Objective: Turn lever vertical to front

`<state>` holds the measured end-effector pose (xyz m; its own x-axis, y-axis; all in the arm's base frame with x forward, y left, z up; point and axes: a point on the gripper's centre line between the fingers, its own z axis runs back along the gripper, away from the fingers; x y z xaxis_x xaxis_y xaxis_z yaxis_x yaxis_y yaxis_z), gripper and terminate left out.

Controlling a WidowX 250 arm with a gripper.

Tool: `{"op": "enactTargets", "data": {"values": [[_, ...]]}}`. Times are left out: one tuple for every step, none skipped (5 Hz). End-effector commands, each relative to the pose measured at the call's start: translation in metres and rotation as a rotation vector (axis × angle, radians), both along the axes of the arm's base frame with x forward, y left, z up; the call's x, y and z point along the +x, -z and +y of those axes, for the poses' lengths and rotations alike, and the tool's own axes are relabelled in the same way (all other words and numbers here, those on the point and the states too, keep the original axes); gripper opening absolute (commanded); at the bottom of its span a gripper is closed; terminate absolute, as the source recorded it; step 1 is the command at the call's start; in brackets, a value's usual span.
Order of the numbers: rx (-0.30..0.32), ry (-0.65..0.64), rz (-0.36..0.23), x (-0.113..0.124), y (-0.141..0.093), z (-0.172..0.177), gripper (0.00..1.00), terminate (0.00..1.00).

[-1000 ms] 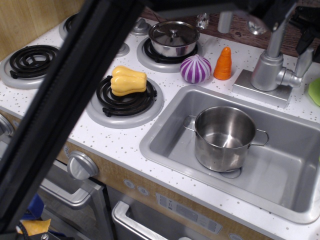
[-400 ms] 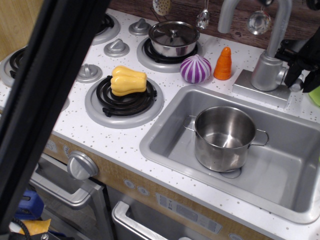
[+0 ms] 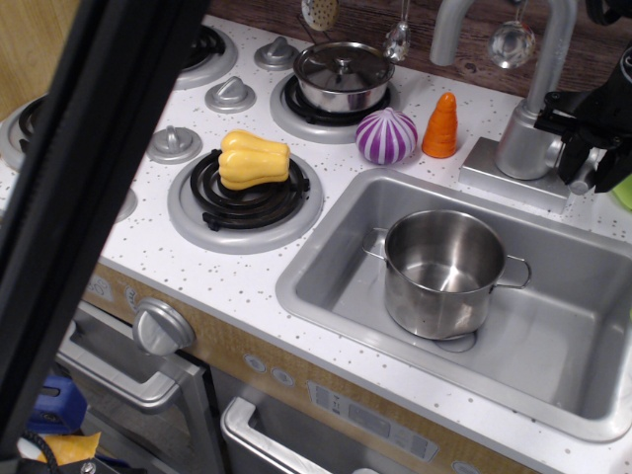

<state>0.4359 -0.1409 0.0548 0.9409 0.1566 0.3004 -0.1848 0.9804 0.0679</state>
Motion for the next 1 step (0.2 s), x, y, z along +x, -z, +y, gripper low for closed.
{"op": "enactTargets", "data": {"values": [[-0.02,0.013,-0.054,0.0112,-0.02,0.0033,0.0,1.0]]}}
